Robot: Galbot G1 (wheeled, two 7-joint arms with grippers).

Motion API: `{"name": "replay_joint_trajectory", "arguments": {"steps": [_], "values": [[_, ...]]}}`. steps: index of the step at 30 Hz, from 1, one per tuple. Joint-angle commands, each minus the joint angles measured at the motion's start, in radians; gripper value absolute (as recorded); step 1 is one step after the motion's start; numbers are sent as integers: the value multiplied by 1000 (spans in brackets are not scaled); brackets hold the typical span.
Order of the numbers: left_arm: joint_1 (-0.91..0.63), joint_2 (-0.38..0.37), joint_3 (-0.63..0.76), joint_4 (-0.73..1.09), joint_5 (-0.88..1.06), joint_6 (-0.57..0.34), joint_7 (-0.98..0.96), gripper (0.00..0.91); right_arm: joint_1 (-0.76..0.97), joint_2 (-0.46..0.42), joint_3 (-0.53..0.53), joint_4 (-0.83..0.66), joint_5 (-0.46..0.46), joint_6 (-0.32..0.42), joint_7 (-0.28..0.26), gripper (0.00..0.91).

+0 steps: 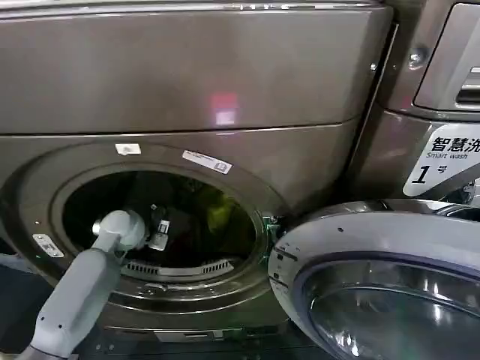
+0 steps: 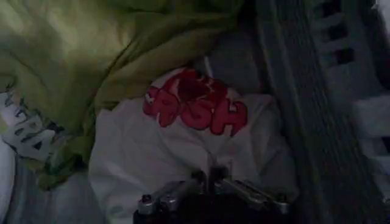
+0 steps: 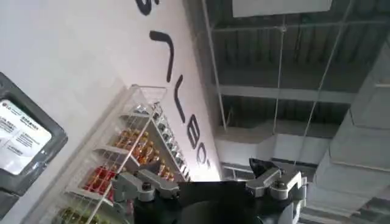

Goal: Grasp the clothes from the dryer.

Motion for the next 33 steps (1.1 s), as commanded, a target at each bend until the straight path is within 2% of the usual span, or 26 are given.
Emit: {"name": "replay_joint_trajectory", "arguments": {"steps": [1,7,16,18,24,29,31,33], "values": [[19,-3,12,-89,-106,107,-316,0,-5,1,8,-2,12,0,1,907],[59,-12,13,-133,-108,181,-530,0,-11,0,12,-3,18,1,1,907],[147,-35,-27,-191,-197,193,-920,0,-20,-5,21,-12,21,3,1,907],[172,-47,-47,-199,-241,163,-1022,0,-22,-6,24,-13,23,3,1,907],[277,-88,-129,-229,-408,-11,-1248,0,-26,-12,30,-18,25,5,1,907],[361,-149,-185,-255,-595,-82,-1372,0,-23,-15,29,-19,25,5,2,907],[386,-173,-207,-257,-623,-139,-1400,0,-23,-15,28,-19,25,6,1,907],[423,-203,-230,-275,-750,-181,-1402,0,-22,-14,27,-20,25,7,1,907]]}}
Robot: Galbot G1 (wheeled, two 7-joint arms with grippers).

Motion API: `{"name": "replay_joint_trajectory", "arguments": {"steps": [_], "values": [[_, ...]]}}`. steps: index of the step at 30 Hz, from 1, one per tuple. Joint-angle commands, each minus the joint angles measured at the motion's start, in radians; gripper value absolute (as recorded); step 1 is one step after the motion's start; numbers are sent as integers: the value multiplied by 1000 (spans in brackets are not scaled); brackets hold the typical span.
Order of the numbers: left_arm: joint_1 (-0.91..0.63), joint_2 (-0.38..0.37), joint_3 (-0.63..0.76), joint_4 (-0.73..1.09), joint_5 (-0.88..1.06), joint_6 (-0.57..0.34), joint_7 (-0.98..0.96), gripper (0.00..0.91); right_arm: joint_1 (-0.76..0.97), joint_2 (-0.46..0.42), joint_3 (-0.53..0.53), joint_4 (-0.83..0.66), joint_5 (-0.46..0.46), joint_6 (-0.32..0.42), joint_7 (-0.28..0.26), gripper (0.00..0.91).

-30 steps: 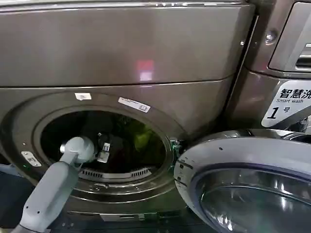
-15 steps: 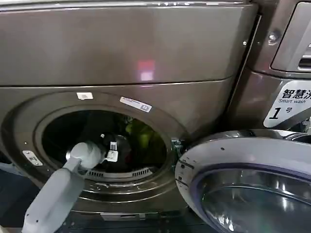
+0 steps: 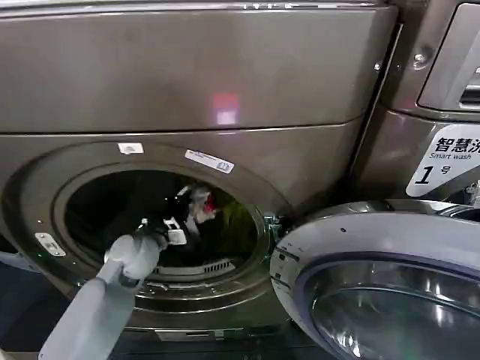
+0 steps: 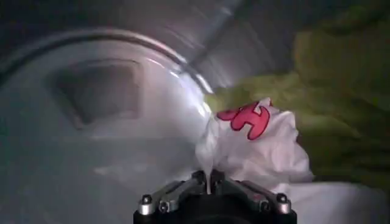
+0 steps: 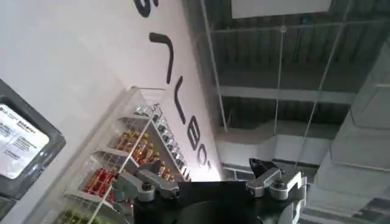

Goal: Grasp the clothes from the dryer.

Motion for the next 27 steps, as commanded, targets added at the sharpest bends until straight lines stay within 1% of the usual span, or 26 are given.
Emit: {"name": "replay_joint_trajectory", "arguments": {"steps": [1,6,8,11,15,18,27], "values": [[183,-116,-121,-57,-395,-223,-299,0,2,0,-1,-1,1,1,0,907],[243,-194,-167,-99,-570,-279,-267,0,2,-1,1,-1,4,1,0,907],[261,-226,-177,-117,-623,-286,-262,0,1,-1,4,-1,10,1,0,907],[286,-264,-180,-152,-719,-271,-253,0,-4,-1,11,-1,14,1,0,907],[326,-289,-173,-199,-812,-231,-248,0,-13,0,21,-5,19,2,0,907],[363,-303,-173,-243,-836,-196,-253,0,-13,4,22,-5,24,4,-1,907],[443,-327,-181,-325,-809,-158,-260,0,1,8,16,4,29,1,-7,907]]}}
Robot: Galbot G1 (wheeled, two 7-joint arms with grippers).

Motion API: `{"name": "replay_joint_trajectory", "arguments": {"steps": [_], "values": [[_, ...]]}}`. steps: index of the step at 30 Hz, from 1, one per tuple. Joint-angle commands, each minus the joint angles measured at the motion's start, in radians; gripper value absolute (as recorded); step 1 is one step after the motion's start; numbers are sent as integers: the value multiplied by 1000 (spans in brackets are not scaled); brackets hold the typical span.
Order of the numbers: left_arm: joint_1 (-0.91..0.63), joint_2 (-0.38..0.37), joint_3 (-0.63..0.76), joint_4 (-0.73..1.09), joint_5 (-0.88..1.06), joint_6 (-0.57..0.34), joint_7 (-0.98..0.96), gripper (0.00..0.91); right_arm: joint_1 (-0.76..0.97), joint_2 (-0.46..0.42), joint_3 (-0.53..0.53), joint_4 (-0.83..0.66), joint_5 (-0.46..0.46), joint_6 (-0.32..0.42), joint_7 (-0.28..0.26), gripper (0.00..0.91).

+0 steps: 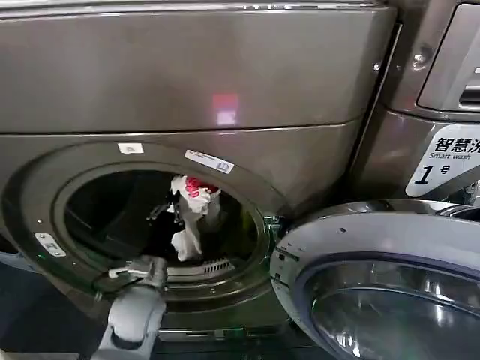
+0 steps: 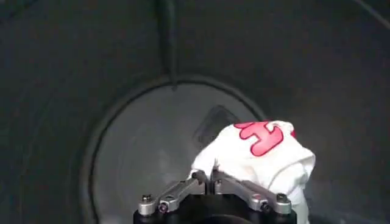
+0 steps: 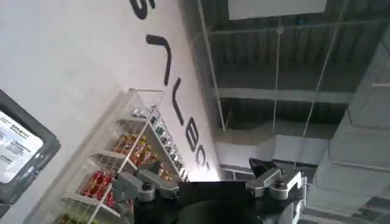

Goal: Grasp the clothes from the dryer.

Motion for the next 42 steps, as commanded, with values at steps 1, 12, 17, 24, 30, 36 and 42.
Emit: {"name": "replay_joint_trajectory", "arguments": {"steps": [1,12,17,24,30,36,42], "values": [[99,-45,-13,-100,-87,36,-20,0,7,2,-4,6,1,-3,-3,907],[102,-41,-14,-108,-68,73,-24,0,14,5,1,8,0,-9,-14,907],[103,-39,-14,-110,-62,76,-22,0,14,3,3,5,-3,-7,4,907],[103,-33,-17,-99,-54,70,-21,0,14,6,2,9,-4,-8,5,907],[99,-38,-14,-100,-51,71,-22,0,14,6,5,12,-5,-13,-16,907],[99,-35,-18,-102,-52,70,-22,0,13,4,6,12,-5,-15,-17,907],[101,-35,-19,-104,-50,70,-22,0,13,4,5,13,-4,-16,-17,907]]}}
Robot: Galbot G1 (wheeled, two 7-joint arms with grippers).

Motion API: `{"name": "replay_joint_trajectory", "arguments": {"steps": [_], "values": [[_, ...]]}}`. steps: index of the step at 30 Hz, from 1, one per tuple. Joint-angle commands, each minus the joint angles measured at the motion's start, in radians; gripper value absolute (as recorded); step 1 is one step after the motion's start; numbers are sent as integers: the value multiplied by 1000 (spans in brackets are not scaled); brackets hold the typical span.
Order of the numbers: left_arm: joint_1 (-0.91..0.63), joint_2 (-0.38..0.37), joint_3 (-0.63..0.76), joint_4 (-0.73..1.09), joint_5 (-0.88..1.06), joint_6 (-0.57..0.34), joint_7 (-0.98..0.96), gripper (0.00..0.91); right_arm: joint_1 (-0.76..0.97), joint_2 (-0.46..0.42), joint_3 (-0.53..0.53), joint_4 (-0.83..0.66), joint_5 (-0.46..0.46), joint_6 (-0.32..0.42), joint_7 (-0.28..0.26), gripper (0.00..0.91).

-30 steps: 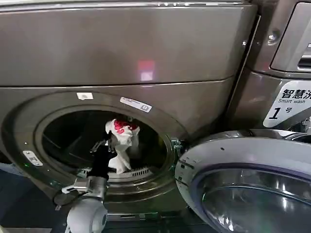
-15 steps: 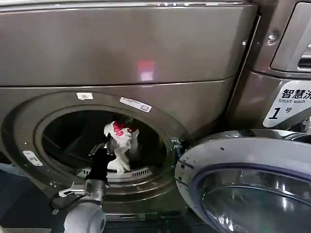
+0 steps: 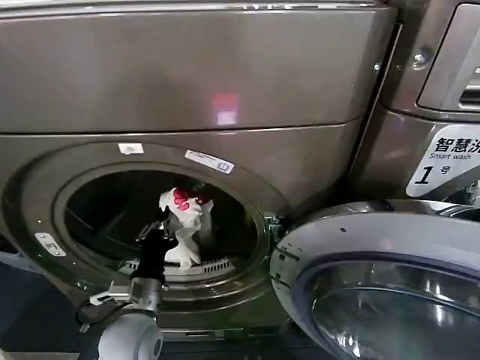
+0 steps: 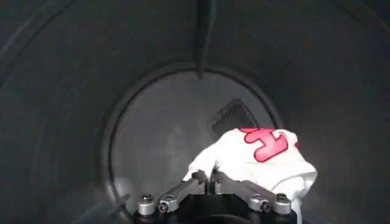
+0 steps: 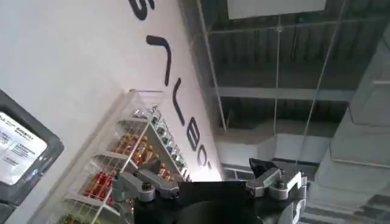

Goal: Grasp the clothes from the dryer.

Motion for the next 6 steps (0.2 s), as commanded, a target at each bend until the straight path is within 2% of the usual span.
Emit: {"name": "replay_joint_trajectory", "arguments": {"steps": [1,6], "values": [[4,1,1,-1,7,0,1,0,-2,-2,1,0,0,-1,-3,907],[0,2,-1,-2,11,-1,0,0,-9,-8,10,-2,2,-3,-4,907]]}}
